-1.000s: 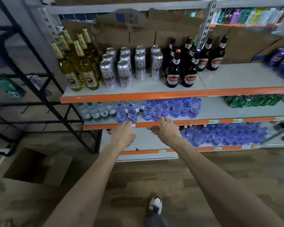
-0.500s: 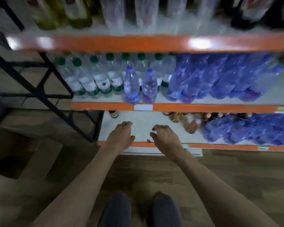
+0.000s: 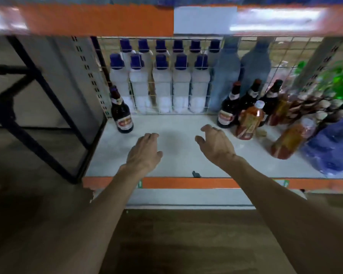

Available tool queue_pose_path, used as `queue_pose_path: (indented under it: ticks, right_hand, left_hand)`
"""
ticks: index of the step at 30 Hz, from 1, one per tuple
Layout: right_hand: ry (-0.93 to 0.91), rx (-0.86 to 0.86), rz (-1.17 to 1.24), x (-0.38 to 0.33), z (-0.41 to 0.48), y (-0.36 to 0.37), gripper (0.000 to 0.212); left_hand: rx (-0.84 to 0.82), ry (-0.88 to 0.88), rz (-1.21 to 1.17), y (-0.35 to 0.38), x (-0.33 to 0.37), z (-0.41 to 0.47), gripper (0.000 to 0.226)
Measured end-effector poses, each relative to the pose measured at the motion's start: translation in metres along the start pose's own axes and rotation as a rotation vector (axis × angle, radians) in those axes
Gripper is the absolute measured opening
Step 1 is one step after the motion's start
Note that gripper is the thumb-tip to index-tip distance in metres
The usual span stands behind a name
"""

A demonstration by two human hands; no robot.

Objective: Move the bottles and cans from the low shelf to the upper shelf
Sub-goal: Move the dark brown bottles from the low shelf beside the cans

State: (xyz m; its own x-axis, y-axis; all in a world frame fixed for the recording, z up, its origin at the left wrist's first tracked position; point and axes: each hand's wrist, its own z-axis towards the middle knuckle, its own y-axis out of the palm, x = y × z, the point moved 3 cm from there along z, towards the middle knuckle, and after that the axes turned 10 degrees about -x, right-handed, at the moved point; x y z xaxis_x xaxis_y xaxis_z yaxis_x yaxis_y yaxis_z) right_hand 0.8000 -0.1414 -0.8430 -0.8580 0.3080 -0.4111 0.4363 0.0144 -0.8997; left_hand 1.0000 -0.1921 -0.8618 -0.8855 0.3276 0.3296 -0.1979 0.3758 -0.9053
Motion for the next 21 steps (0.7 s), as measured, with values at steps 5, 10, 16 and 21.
queue_pose_path:
  ticks: [5,10,16,21]
  right_hand:
    - [-0.026,-0.053,0.006,-0.017,0.0,0.007,0.038]
    - [-0.076,-0.028,-0.002,-0.03,0.022,0.005,0.04]
    - [-0.067,-0.008,0.008,-0.011,0.037,0.011,0.041]
    - [-0.004,0.078,0.018,0.028,0.061,-0.01,0.041]
  left_hand:
    - [-0.012,-0.08,-0.017,-0.018,-0.021,0.001,0.058]
    - [0.038,-0.121,-0.028,-0.044,-0.051,0.027,0.057]
    - [0.201,-0.167,-0.133,-0.066,-0.087,0.074,0.042]
    - [0.405,-0.282,-0.279,-0.092,-0.126,0.139,0.043]
